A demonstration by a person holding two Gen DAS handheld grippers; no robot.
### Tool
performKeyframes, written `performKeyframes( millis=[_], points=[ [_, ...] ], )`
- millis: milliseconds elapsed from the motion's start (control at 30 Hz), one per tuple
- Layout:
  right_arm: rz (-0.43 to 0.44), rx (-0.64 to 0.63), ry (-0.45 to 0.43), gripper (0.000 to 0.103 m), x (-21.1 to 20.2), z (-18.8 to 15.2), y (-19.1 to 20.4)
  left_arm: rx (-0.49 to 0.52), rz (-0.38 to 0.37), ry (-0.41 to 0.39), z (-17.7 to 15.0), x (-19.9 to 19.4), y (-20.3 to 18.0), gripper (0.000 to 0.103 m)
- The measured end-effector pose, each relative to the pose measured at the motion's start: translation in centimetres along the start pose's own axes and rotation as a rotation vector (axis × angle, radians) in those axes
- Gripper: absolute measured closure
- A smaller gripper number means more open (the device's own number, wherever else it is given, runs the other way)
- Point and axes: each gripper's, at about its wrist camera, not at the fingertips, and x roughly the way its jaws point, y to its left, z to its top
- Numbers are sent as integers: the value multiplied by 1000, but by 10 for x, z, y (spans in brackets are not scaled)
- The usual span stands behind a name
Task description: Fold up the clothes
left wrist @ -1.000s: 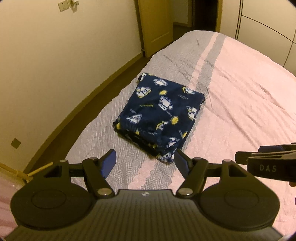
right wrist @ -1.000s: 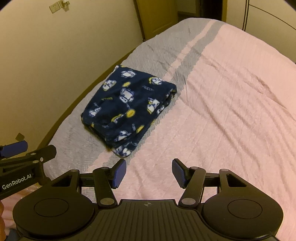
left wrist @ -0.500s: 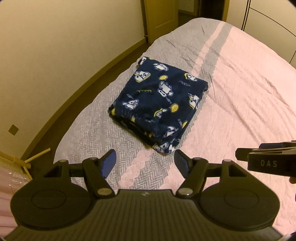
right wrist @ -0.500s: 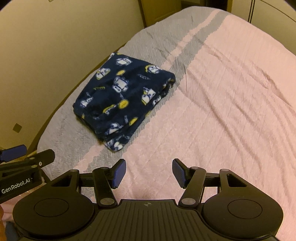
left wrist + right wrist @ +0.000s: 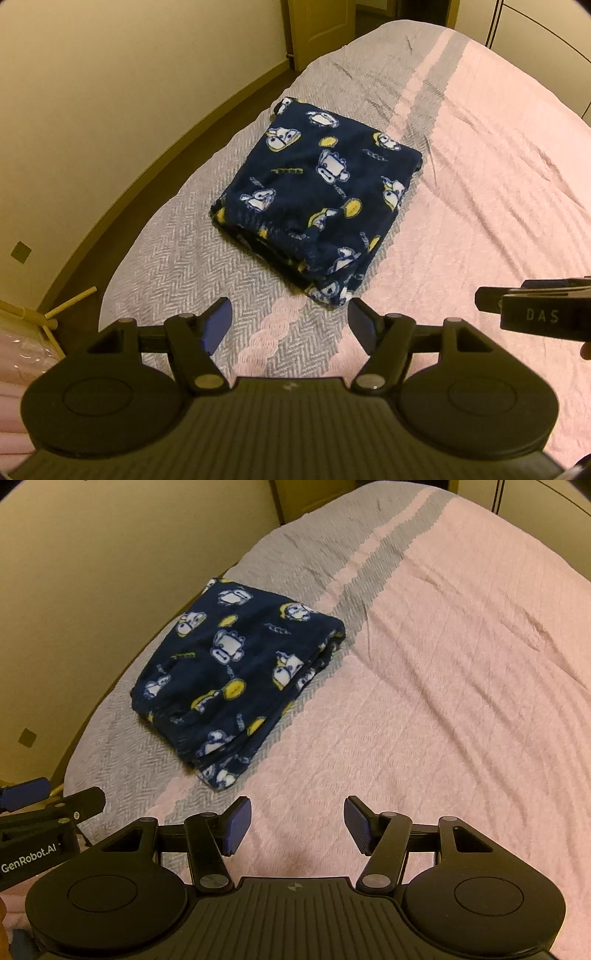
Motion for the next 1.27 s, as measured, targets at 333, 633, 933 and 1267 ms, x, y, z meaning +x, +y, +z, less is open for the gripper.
performKeyframes(
  millis=[333,633,933,1267],
  points=[
    [-6,30,-4,43,14,11,-5,6,-15,19,12,15,0,37],
    [-4,29,-33,43,18,21,-5,6,-15,11,21,22,-2,37],
    [-3,35,-38,43,15,19,-6,15,-12,6,20,22,-6,37],
    [10,28,-68,43,-2,9,0,13,8,-53,13,1,-4,37]
  ],
)
